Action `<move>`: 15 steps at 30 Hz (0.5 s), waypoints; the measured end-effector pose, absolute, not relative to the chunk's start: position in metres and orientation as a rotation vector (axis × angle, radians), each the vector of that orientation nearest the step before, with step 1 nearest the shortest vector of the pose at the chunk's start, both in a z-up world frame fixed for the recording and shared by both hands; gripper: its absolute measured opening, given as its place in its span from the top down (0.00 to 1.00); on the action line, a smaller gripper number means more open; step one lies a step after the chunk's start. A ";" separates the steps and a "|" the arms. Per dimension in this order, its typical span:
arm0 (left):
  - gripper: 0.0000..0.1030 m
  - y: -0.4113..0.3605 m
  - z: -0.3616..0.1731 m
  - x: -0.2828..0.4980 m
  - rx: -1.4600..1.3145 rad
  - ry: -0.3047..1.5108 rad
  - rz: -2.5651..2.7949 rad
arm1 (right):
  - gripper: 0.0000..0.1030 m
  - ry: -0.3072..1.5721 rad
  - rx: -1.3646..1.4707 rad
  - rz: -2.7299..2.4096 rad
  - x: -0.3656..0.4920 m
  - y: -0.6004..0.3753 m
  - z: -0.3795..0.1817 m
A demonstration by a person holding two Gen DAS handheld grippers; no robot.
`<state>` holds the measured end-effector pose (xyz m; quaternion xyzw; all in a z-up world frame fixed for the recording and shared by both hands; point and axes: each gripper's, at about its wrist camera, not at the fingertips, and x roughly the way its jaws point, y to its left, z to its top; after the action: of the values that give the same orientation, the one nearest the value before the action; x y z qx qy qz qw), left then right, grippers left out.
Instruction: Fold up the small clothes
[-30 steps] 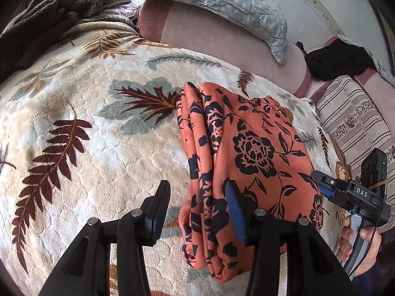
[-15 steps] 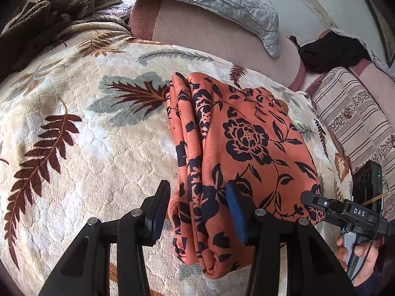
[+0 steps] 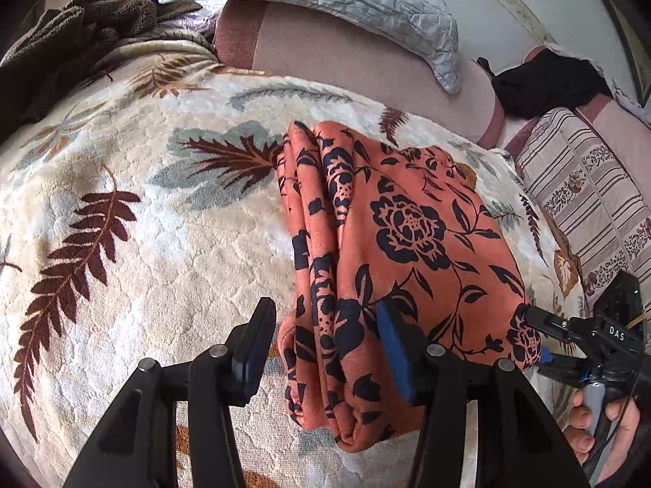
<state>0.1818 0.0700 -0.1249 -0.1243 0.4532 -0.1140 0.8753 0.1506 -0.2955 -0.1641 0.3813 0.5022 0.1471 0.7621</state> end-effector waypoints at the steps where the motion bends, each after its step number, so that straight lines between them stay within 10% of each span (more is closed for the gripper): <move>1: 0.49 0.071 -0.119 0.178 -0.261 0.913 -0.238 | 0.35 1.076 0.746 0.309 0.150 -0.296 -0.148; 7: 0.49 0.050 -0.143 0.183 -0.155 1.016 -0.210 | 0.35 0.959 0.496 0.403 0.173 -0.271 -0.083; 15: 0.44 0.048 -0.143 0.182 -0.143 0.998 -0.206 | 0.34 1.124 0.692 0.416 0.276 -0.252 -0.137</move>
<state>0.1819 0.0479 -0.1433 -0.0685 0.4772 -0.0984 0.8705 0.2759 -0.2524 -0.1367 0.3189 0.5183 0.1918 0.7699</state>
